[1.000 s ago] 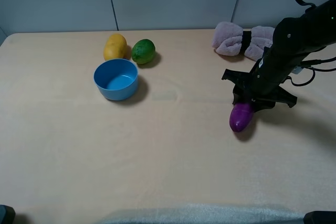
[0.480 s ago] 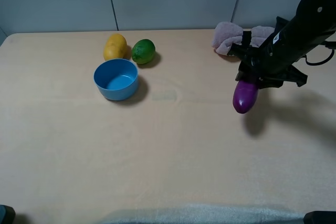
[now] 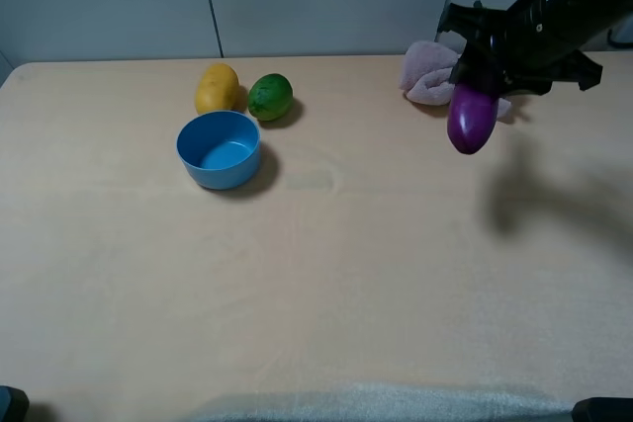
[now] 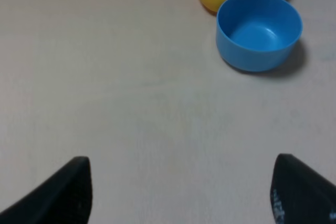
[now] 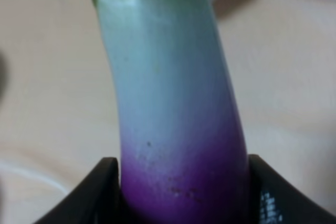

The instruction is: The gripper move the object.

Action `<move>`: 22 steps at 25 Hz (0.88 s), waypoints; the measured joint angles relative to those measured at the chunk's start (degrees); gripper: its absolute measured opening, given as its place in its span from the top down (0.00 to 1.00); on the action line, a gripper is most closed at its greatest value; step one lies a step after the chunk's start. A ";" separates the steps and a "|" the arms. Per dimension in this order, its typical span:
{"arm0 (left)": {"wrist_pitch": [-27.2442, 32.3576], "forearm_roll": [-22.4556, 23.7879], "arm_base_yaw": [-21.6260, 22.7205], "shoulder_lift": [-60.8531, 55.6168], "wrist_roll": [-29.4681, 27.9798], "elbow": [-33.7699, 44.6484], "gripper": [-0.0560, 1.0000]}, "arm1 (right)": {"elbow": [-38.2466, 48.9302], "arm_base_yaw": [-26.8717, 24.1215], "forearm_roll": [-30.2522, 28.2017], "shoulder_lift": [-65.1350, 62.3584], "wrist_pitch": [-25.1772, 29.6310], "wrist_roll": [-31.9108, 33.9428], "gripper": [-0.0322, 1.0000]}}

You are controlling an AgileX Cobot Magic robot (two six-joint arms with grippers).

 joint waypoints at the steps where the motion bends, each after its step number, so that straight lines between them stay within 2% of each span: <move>1: 0.00 0.00 0.00 0.00 0.00 0.00 0.22 | -1.28 0.45 -0.05 0.00 0.70 -0.83 0.61; 5: 0.00 0.00 0.00 0.00 0.00 0.00 0.22 | -7.38 2.66 -0.63 0.53 1.57 -3.40 0.61; 15: 0.00 0.00 0.00 0.00 0.00 0.00 0.22 | -26.65 9.05 -3.03 12.12 11.30 -6.67 0.61; 22: 0.00 0.00 0.00 0.00 0.00 0.00 0.22 | -37.09 13.07 -3.46 19.97 17.04 -9.38 0.61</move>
